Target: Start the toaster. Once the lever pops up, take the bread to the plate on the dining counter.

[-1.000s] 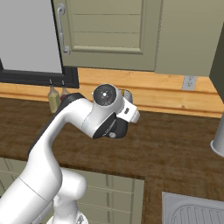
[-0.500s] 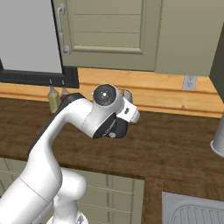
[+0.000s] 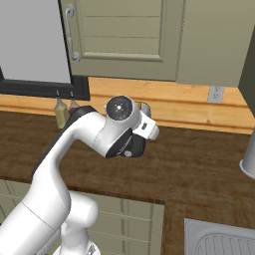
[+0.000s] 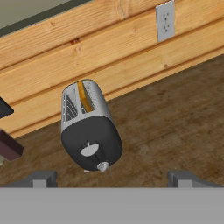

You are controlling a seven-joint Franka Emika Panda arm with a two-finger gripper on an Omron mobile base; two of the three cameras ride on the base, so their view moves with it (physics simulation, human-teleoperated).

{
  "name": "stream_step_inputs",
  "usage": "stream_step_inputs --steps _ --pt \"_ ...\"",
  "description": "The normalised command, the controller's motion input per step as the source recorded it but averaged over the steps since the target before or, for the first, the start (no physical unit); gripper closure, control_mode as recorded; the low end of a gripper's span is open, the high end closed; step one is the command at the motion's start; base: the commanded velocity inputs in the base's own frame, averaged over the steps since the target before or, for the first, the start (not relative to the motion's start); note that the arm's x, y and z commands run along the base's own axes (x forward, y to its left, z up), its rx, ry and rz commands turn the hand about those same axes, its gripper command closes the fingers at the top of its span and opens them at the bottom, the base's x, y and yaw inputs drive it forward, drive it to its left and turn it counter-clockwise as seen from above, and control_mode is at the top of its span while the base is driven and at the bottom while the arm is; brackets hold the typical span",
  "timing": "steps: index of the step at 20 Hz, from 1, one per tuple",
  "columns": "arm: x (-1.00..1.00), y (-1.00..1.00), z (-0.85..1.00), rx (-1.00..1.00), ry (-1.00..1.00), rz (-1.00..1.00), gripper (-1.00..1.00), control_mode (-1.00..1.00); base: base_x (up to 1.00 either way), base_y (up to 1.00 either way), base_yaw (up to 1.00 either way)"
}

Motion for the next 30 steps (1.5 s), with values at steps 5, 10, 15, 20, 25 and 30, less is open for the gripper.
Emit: stream_step_inputs --steps 5,10,15,20,25,30 --pt "0.00 0.00 0.00 0.00 0.00 0.00 -1.00 -1.00 0.00 0.00 0.00" --pt "0.00 0.00 0.00 0.00 0.00 0.00 -1.00 -1.00 0.00 0.00 0.00" --pt "0.00 0.00 0.00 0.00 0.00 0.00 -1.00 -1.00 0.00 0.00 0.00" --pt "0.00 0.00 0.00 0.00 0.00 0.00 -1.00 -1.00 0.00 0.00 0.00" --pt "0.00 0.00 0.00 0.00 0.00 0.00 -1.00 -1.00 0.00 0.00 0.00" --pt "0.00 0.00 0.00 0.00 0.00 0.00 -1.00 -1.00 0.00 0.00 0.00"
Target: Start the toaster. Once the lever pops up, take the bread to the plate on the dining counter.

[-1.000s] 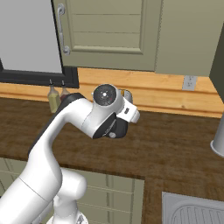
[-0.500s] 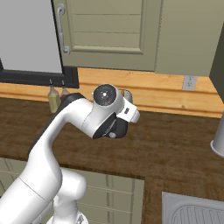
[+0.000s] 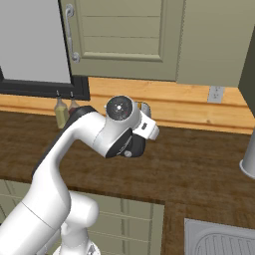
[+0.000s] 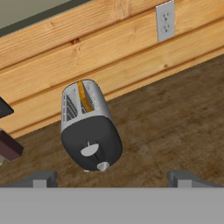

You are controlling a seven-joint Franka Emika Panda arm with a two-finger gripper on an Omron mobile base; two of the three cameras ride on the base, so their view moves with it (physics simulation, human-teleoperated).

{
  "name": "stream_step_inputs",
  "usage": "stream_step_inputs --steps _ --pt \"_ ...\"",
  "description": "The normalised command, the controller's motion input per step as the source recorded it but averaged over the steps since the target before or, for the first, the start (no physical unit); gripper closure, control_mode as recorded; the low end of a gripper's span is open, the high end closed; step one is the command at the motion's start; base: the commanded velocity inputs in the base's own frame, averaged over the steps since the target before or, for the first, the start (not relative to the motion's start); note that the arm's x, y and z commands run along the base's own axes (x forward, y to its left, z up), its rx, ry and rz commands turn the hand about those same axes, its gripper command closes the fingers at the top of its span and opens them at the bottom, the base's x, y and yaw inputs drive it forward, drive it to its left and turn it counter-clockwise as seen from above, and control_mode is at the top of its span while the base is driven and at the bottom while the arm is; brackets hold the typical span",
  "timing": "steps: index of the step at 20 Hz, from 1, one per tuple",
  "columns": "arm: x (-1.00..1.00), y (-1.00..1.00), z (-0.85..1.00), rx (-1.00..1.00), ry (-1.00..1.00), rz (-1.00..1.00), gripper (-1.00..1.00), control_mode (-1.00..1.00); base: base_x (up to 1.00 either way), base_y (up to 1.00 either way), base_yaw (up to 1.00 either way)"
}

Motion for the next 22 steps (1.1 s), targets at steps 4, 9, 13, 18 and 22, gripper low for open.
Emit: stream_step_inputs --steps 4,9,13,18,22 --pt "0.00 0.00 0.00 0.00 0.00 0.00 -1.00 -1.00 0.00 0.00 0.00" --pt "0.00 0.00 0.00 0.00 0.00 0.00 -1.00 -1.00 0.00 0.00 0.00" --pt "0.00 0.00 0.00 0.00 0.00 0.00 -1.00 -1.00 0.00 0.00 0.00" --pt "0.00 0.00 0.00 0.00 0.00 0.00 -1.00 -1.00 0.00 0.00 0.00" --pt "0.00 0.00 0.00 0.00 0.00 0.00 -1.00 -1.00 0.00 0.00 0.00"
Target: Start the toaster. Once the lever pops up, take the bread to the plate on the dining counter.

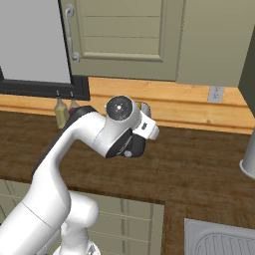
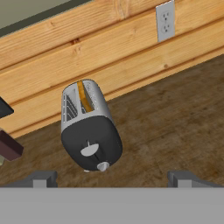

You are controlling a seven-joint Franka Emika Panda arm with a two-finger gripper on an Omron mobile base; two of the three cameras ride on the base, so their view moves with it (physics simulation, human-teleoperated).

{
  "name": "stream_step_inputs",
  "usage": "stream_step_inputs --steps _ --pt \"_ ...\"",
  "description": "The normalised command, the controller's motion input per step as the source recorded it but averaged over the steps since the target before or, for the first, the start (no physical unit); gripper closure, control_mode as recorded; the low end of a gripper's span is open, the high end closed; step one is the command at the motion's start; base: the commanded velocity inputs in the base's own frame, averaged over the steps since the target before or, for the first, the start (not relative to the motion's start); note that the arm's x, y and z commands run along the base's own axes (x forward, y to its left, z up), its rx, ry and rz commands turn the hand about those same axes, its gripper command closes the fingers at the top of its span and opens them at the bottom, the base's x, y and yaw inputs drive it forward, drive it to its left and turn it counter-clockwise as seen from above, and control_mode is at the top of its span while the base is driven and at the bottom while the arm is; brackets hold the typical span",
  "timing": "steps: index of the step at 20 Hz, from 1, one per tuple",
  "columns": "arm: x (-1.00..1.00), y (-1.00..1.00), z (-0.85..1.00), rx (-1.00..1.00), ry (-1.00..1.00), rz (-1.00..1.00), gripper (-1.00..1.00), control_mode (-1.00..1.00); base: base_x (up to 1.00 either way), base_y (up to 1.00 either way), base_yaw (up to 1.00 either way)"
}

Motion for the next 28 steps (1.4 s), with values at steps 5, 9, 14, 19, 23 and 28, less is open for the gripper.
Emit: stream_step_inputs --steps 5,9,14,19,23,28 --pt "0.00 0.00 0.00 0.00 0.00 0.00 -1.00 -1.00 0.00 0.00 0.00" --pt "0.00 0.00 0.00 0.00 0.00 0.00 -1.00 -1.00 0.00 0.00 0.00" --pt "0.00 0.00 0.00 0.00 0.00 0.00 -1.00 -1.00 0.00 0.00 0.00" --pt "0.00 0.00 0.00 0.00 0.00 0.00 -1.00 -1.00 0.00 0.00 0.00" --pt "0.00 0.00 0.00 0.00 0.00 0.00 -1.00 -1.00 0.00 0.00 0.00" --pt "0.00 0.00 0.00 0.00 0.00 0.00 -1.00 -1.00 0.00 0.00 0.00"
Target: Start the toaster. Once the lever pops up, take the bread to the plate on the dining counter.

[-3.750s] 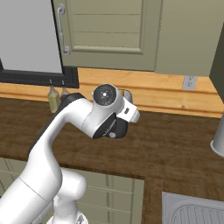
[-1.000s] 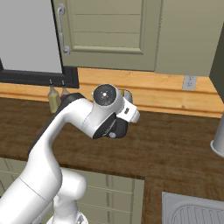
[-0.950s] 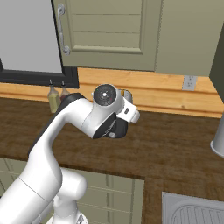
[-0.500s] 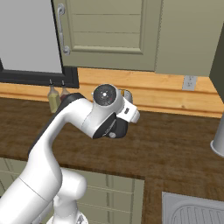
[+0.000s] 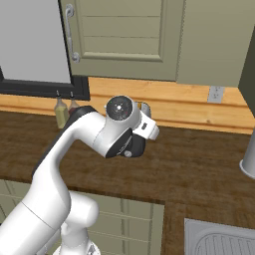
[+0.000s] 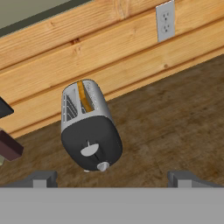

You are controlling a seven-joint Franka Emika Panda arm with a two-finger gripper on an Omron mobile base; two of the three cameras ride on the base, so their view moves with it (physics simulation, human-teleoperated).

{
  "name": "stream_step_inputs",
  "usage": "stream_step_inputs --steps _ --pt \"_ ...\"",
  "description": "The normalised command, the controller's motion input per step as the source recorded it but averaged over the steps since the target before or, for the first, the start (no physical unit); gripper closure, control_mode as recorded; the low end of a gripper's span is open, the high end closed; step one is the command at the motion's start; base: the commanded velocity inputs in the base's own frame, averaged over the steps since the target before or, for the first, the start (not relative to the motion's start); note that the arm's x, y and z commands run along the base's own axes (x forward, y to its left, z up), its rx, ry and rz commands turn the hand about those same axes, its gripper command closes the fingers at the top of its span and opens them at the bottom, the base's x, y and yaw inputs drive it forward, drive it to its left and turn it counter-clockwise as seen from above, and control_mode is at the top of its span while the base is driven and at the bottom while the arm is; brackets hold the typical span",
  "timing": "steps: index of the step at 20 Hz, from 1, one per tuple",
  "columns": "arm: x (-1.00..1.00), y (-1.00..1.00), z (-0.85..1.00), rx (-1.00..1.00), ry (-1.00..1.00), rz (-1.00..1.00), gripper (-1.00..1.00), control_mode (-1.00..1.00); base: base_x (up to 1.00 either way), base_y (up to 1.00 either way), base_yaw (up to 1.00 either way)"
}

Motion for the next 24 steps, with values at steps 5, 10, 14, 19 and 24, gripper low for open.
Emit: stream_step_inputs --steps 5,10,14,19,24 --pt "0.00 0.00 0.00 0.00 0.00 0.00 -1.00 -1.00 0.00 0.00 0.00" --pt "0.00 0.00 0.00 0.00 0.00 0.00 -1.00 -1.00 0.00 0.00 0.00" --pt "0.00 0.00 0.00 0.00 0.00 0.00 -1.00 -1.00 0.00 0.00 0.00" --pt "0.00 0.00 0.00 0.00 0.00 0.00 -1.00 -1.00 0.00 0.00 0.00" --pt "0.00 0.00 0.00 0.00 0.00 0.00 -1.00 -1.00 0.00 0.00 0.00"
